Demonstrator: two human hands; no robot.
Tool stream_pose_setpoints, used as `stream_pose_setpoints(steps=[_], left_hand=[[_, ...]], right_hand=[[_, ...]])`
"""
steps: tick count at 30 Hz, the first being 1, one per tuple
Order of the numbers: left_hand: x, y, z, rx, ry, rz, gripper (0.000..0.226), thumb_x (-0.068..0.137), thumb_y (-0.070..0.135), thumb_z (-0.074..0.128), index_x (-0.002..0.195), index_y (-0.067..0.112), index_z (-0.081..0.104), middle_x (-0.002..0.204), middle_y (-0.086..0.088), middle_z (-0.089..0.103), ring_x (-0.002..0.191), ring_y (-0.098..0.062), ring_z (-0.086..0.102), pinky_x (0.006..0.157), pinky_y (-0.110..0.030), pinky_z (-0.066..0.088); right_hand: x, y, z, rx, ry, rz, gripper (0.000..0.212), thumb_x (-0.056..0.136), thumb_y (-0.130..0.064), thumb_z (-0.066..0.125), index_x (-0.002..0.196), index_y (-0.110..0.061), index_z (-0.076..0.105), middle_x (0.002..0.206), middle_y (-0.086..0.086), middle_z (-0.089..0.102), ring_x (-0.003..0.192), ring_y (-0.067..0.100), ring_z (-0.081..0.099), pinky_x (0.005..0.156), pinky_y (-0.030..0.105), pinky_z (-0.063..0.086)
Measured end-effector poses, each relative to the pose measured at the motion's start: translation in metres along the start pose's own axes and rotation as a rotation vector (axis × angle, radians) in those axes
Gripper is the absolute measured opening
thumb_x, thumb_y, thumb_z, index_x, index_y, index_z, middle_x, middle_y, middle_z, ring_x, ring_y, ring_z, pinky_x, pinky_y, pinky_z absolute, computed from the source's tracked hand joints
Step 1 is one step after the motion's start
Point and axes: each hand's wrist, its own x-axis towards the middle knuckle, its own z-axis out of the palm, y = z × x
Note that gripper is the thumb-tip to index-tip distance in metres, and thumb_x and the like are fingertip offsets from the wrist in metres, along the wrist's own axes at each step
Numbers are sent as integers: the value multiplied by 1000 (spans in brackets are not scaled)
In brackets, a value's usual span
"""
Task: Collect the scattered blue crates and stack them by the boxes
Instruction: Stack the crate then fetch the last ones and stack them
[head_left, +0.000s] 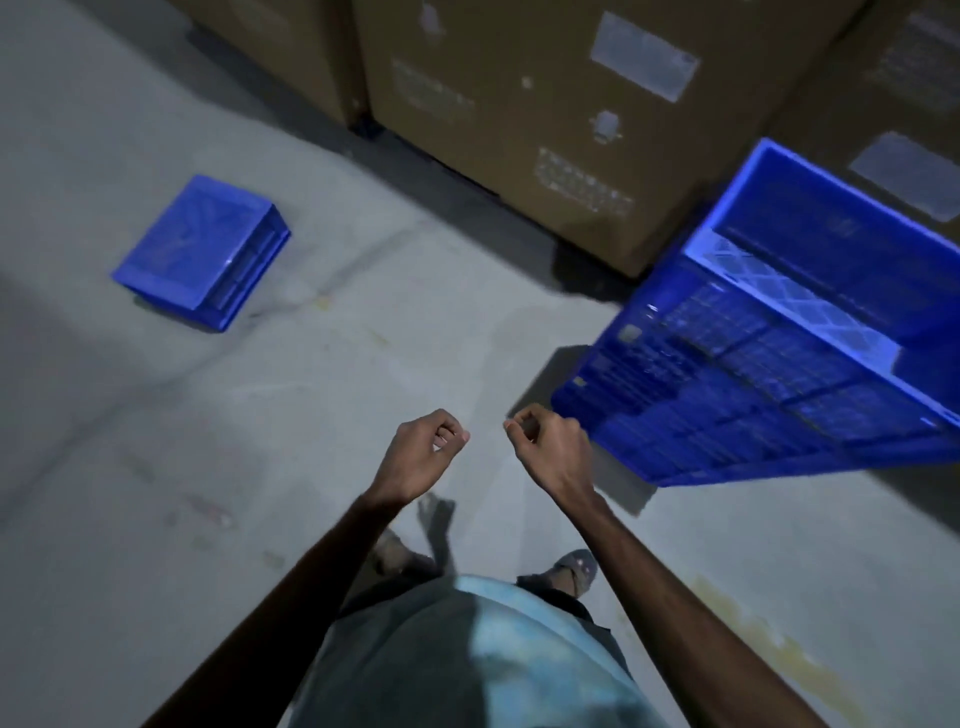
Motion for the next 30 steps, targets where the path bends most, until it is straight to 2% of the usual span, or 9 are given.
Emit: stream_pose_setpoints(steps=[3, 8, 12, 17, 20, 22, 23, 26, 30], left_hand=[[0, -39, -63, -37, 65, -47, 17, 90, 41, 65, 89, 25, 68, 87, 10, 75, 81, -13, 69, 81, -31, 57], [-13, -98, -164, -75, 199, -170, 15, 94, 31, 71, 90, 17, 70, 85, 4, 75, 78, -13, 67, 80, -31, 56], [-21, -137, -234, -115, 313, -256, 23, 86, 52, 63, 85, 30, 69, 85, 6, 75, 78, -8, 67, 77, -24, 54], [-15, -168, -310, -133, 459, -307, 11, 93, 22, 74, 84, 23, 70, 76, 8, 72, 73, -5, 66, 70, -17, 51], [-1, -186, -358, -111, 495, -328, 22, 93, 18, 73, 80, 36, 67, 75, 20, 71, 73, 1, 65, 72, -16, 49], [12, -202, -395, -132, 505, -356, 14, 89, 34, 67, 77, 42, 64, 73, 30, 68, 70, 6, 62, 71, -17, 48], [17, -210, -416, -158, 530, -368, 9, 85, 43, 63, 77, 40, 64, 71, 29, 67, 67, 5, 61, 69, -21, 48], [33, -232, -483, -163, 558, -372, 25, 88, 50, 62, 84, 25, 65, 73, 12, 68, 67, -4, 62, 66, -24, 49], [51, -252, -576, -113, 554, -428, 14, 98, 27, 69, 90, 16, 68, 83, 2, 71, 74, -5, 65, 64, -11, 45]], right_hand=[[17, -74, 46, -9, -38, -26, 21, 92, -51, 62, 92, -32, 70, 75, -10, 73, 81, 19, 70, 73, 30, 51], [33, -177, 115, -28, -152, -72, 23, 91, -53, 61, 95, -32, 70, 78, -12, 72, 85, 19, 70, 76, 31, 49], [47, -245, 158, -54, -242, -126, 23, 92, -54, 61, 95, -32, 69, 77, -14, 71, 87, 17, 69, 82, 32, 50], [82, -334, 204, -116, -323, -237, 21, 92, -52, 63, 95, -32, 70, 74, -14, 68, 83, 16, 67, 73, 29, 42], [114, -389, 237, -140, -356, -301, 20, 92, -50, 63, 95, -32, 70, 81, -11, 75, 84, 18, 70, 73, 29, 46], [139, -428, 261, -136, -385, -326, 21, 92, -51, 63, 95, -31, 70, 82, -10, 75, 86, 19, 70, 78, 31, 50], [151, -449, 273, -126, -401, -325, 21, 91, -51, 63, 95, -31, 70, 82, -10, 75, 86, 19, 69, 80, 31, 51], [187, -515, 308, -116, -455, -322, 22, 91, -51, 64, 95, -31, 71, 79, -12, 72, 90, 22, 69, 81, 32, 49], [224, -608, 344, -137, -503, -358, 24, 92, -52, 64, 96, -29, 71, 83, -10, 73, 97, 24, 69, 81, 31, 47]])
